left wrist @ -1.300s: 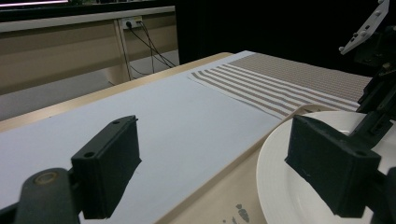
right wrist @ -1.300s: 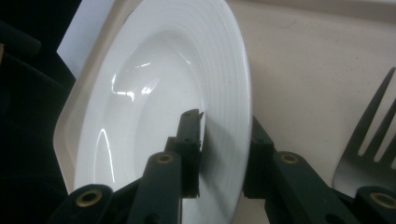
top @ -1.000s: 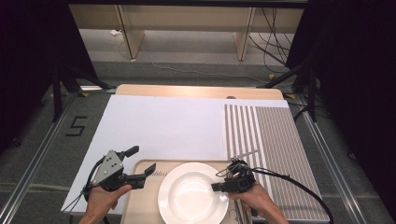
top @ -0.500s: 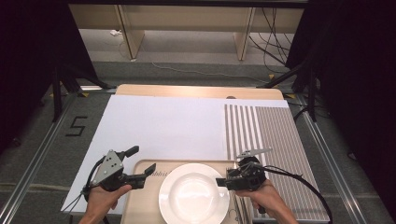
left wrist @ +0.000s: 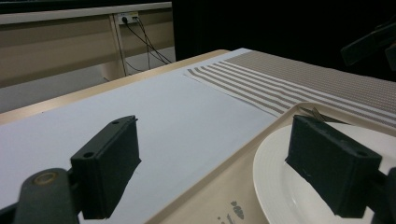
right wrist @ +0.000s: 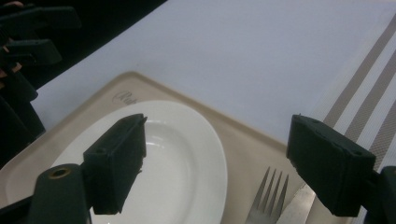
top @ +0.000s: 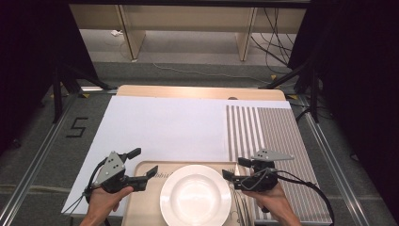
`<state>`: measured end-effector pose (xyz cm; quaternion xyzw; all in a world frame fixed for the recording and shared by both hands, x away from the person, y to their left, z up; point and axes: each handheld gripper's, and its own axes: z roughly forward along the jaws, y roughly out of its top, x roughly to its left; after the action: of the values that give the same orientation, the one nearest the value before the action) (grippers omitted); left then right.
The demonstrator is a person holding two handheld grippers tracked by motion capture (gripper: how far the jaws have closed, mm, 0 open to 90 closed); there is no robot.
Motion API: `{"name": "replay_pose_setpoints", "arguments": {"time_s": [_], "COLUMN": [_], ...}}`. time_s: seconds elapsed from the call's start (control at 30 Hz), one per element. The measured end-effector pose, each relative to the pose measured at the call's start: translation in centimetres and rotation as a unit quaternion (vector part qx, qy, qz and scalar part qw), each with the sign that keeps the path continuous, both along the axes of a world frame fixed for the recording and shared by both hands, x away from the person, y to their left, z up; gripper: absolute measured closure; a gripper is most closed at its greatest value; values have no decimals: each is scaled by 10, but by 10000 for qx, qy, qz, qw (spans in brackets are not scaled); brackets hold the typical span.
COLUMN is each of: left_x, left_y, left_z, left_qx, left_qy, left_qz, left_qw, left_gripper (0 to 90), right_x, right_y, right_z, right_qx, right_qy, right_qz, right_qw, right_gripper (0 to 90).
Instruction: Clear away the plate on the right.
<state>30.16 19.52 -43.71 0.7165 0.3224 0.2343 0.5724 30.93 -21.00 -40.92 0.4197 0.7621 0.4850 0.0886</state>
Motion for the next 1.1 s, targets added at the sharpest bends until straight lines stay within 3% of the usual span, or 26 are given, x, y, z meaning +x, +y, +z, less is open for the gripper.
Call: {"name": "replay_pose_setpoints", "arguments": {"time_s": [0.13,0.17,0.3,0.43,0.8,1.1], "left_x": [0,0,0,0,-1,0], "left_y": [1,1,0,0,1,1], "left_z": [0,0,0,-1,0,0], "left_qx": [-3,-5,-4,-20,-57,-58], "left_qy": [8,9,14,15,-8,-29], "left_qz": [-1,-2,-9,-1,30,30], "left_qw": [10000,10000,10000,10000,10000,10000], "left_gripper": [160,160,160,159,159,158], "right_x": [-6,-7,-12,-16,-27,-34], "right_y": [-3,-3,-5,-9,-7,-8], "right_z": [4,5,7,9,5,3], "right_qx": [114,170,245,73,-14,-81], "right_qy": [-271,-431,-630,-878,-844,-994], "right_qz": [-109,-128,-275,-407,-335,-463], "right_qw": [9995,9988,9973,9953,9959,9939], "right_gripper": [192,191,177,171,164,164]}}
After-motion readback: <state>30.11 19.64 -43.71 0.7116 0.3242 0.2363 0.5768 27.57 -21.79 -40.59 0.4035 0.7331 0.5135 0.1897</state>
